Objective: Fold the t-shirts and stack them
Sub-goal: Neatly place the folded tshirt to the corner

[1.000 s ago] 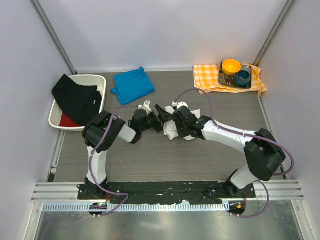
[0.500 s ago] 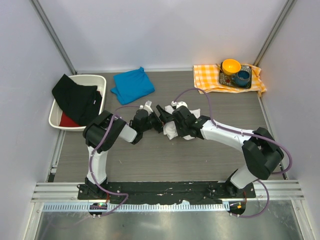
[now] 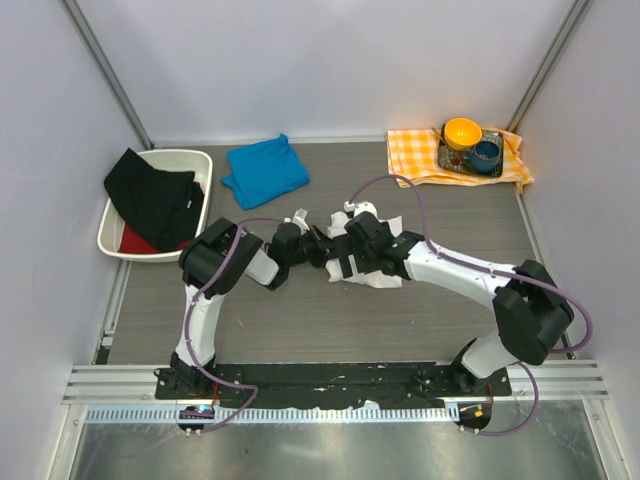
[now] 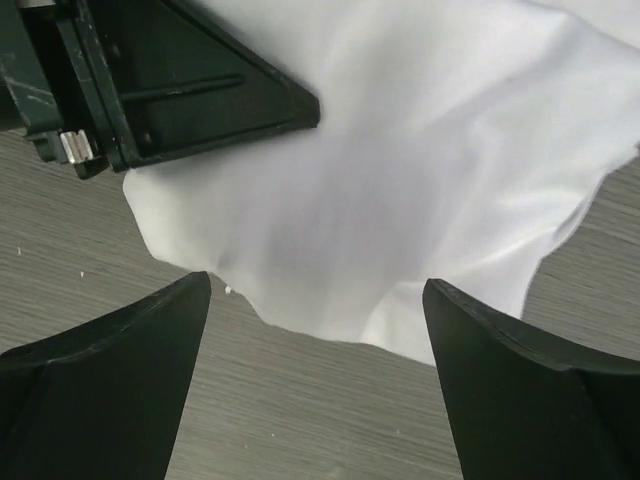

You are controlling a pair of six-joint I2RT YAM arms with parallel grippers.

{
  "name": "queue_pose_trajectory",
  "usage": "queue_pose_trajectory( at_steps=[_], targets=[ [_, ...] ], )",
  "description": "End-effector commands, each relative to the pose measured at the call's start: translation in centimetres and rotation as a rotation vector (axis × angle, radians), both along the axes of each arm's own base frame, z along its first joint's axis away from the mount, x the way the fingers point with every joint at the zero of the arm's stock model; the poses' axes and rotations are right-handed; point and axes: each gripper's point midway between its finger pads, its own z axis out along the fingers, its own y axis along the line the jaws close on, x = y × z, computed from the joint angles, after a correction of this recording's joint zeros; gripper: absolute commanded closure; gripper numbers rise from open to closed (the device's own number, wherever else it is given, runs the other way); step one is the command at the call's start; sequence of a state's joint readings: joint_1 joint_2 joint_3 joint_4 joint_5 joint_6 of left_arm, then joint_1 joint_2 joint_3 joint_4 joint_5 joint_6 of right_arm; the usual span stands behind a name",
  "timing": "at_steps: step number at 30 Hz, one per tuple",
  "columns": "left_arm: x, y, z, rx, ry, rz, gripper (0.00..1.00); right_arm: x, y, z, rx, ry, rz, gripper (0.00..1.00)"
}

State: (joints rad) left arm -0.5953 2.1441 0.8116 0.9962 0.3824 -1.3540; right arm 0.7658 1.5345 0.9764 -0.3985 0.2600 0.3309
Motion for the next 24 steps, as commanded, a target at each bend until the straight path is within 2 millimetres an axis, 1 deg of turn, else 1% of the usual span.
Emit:
queue_pose_trajectory(
  at_steps=[1, 2, 3, 4, 5, 7, 8, 9, 10, 11, 12, 13, 14, 15, 16, 17, 18, 19, 20, 21, 22, 23, 24],
  targets=[
    [0.2, 0.5, 0.1, 0.058, 0.004, -0.011, 1.00, 0.2, -1.8, 3.9, -0.001, -0.114, -0.072, 0.05],
    [0.2, 0.7, 0.3, 0.075, 0.011, -0.013, 1.00, 0.0, -2.3, 4.1, -0.004, -0.119, -0.087, 0.04],
    [0.6, 1.0, 0.9, 0.081, 0.002, -0.008, 1.00, -0.2, -2.6, 4.2, -0.002, -0.120, -0.103, 0.04],
    [0.8, 1.0, 2.4, 0.078, -0.024, -0.010, 1.00, -0.2, -2.8, 4.9, 0.015, -0.139, -0.117, 0.04],
    [0.6, 1.3, 2.1, 0.111, -0.014, -0.019, 1.00, 0.0, -3.0, 5.1, 0.014, -0.157, -0.137, 0.03],
    [1.2, 1.4, 3.6, 0.125, -0.047, -0.019, 0.98, 0.3, -3.0, 4.8, 0.010, -0.162, -0.155, 0.03],
    [1.2, 1.6, 4.0, 0.149, -0.050, -0.025, 0.98, 0.6, -3.1, 4.8, 0.006, -0.169, -0.172, 0.02],
    [2.0, 1.7, 5.2, 0.147, -0.077, -0.015, 0.97, 0.7, -3.0, 4.5, 0.007, -0.166, -0.184, 0.02],
    [2.4, 1.8, 5.9, 0.147, -0.094, -0.019, 0.98, 0.8, -2.9, 4.4, 0.016, -0.165, -0.198, 0.02],
    [2.6, 2.0, 5.9, 0.168, -0.076, -0.025, 0.99, 1.1, -2.7, 4.4, 0.033, -0.175, -0.211, 0.02],
    [3.8, 1.6, 7.5, 0.169, -0.124, -0.041, 1.00, 1.0, -2.6, 4.3, 0.044, -0.172, -0.210, 0.02],
    [4.4, 1.6, 8.1, 0.170, -0.140, -0.055, 1.00, 0.9, -2.5, 4.2, 0.052, -0.169, -0.206, 0.01],
    [4.3, 1.6, 7.9, 0.195, -0.115, -0.089, 1.00, 0.9, -2.4, 4.2, 0.064, -0.173, -0.209, 0.01],
    [5.8, 1.1, 9.4, 0.207, -0.182, -0.112, 1.00, 0.9, -2.3, 4.1, 0.067, -0.171, -0.207, 0.01],
    [6.3, 0.8, 9.8, 0.216, -0.204, -0.143, 1.00, 0.7, -2.3, 3.8, 0.068, -0.165, -0.203, 0.01],
    [7.2, 0.4, 11.1, 0.229, -0.203, -0.159, 1.00, 0.8, -2.2, 3.9, 0.077, -0.168, -0.202, 0.01],
    [8.1, 0.6, 10.4, 0.243, -0.196, -0.163, 1.00, 0.7, -2.1, 4.0, 0.093, -0.169, -0.203, 0.01],
    [8.7, 0.5, 10.8, 0.252, -0.224, -0.184, 1.00, 0.4, -2.0, 3.7, 0.099, -0.158, -0.193, 0.01],
    [9.7, 0.3, 12.3, 0.261, -0.242, -0.191, 1.00, 0.4, -1.9, 3.7, 0.110, -0.158, -0.190, 0.01],
    [10.6, 0.6, 11.3, 0.291, -0.231, -0.199, 1.00, 0.2, -2.0, 3.7, 0.117, -0.160, -0.194, 0.01],
    [11.2, 0.8, 11.5, 0.318, -0.253, -0.214, 1.00, 0.1, -1.8, 3.7, 0.129, -0.156, -0.187, 0.01],
    [12.2, 0.7, 12.5, 0.332, -0.267, -0.216, 1.00, 0.0, -1.7, 3.8, 0.136, -0.157, -0.183, 0.01],
    [13.1, 1.4, 12.6, 0.343, -0.268, -0.208, 1.00, -0.1, -1.8, 3.6, 0.140, -0.154, -0.181, 0.01]
  ],
)
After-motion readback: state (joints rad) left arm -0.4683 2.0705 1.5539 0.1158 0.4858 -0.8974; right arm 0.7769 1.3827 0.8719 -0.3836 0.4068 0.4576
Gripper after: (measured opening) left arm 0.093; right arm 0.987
